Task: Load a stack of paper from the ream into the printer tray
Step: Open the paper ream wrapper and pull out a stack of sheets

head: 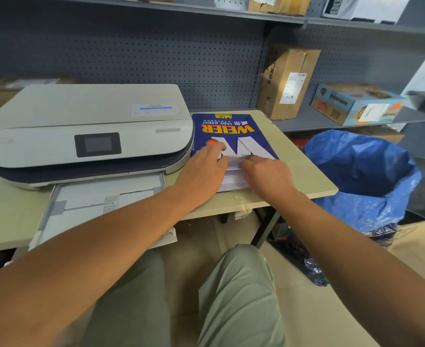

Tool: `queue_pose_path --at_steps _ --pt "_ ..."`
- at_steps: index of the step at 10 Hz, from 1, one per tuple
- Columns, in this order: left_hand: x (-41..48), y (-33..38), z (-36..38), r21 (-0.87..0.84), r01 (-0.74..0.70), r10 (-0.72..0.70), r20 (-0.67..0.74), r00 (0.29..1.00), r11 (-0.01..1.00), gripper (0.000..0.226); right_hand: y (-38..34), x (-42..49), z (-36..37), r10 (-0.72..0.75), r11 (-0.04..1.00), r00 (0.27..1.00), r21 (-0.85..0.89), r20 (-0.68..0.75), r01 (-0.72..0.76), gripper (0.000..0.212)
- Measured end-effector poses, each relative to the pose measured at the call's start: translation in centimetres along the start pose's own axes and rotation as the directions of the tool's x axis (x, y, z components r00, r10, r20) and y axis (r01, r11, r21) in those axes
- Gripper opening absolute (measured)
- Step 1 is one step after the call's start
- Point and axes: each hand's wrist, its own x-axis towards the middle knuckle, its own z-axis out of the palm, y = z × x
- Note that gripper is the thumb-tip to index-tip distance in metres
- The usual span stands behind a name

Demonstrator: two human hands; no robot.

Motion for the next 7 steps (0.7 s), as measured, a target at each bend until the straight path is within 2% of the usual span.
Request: queue_pose_path --at_steps 1,2,3,4,5,6,7 --pt "-1.1 0.0 0.1 0.027 -0.089 0.091 -0.088 0.992 0.996 0.033 -0.1 -0.7 0.2 0.033 0.999 0.999 0.016 0.004 -0.033 0.018" --pt "-2.2 0.5 -0.6 -0.064 -0.143 0.135 -0.117 0.984 0.988 0.019 0.1 -2.3 0.3 0.049 0.995 0.999 0.093 0.001 -0.049 0.024" --pt "-3.0 1.0 -1.3 -0.171 -0.121 0.092 -0.173 0.981 0.978 0.019 0.2 -4.4 -0.1 0.087 0.982 0.994 0.176 -0.071 -0.074 0.032" --pt "-4.1 2.4 -3.3 -0.449 0.044 -0.121 -0.145 0.982 0.893 0.031 0.2 -6.4 -1.0 0.164 0.943 0.956 0.324 -0.242 -0.079 0.03" --pt "-5.4 3.7 -4.8 -0.733 0.288 -0.423 0.001 0.906 0.616 0.031 -0.1 -8.6 -2.5 0.225 0.909 0.928 0.408 -0.296 -0.091 0.031" --pt "-7.2 5.7 -6.2 -0.893 0.442 -0.517 0.34 0.786 0.085 0.025 -0.6 -11.2 -3.9 0.288 0.886 0.893 0.451 -0.346 -0.111 0.03" --pt "-8.9 6.8 -7.0 -0.783 0.438 -0.381 0.606 0.698 -0.442 0.026 -1.3 -13.7 -4.8 0.332 0.868 0.855 0.484 -0.399 -0.111 0.033"
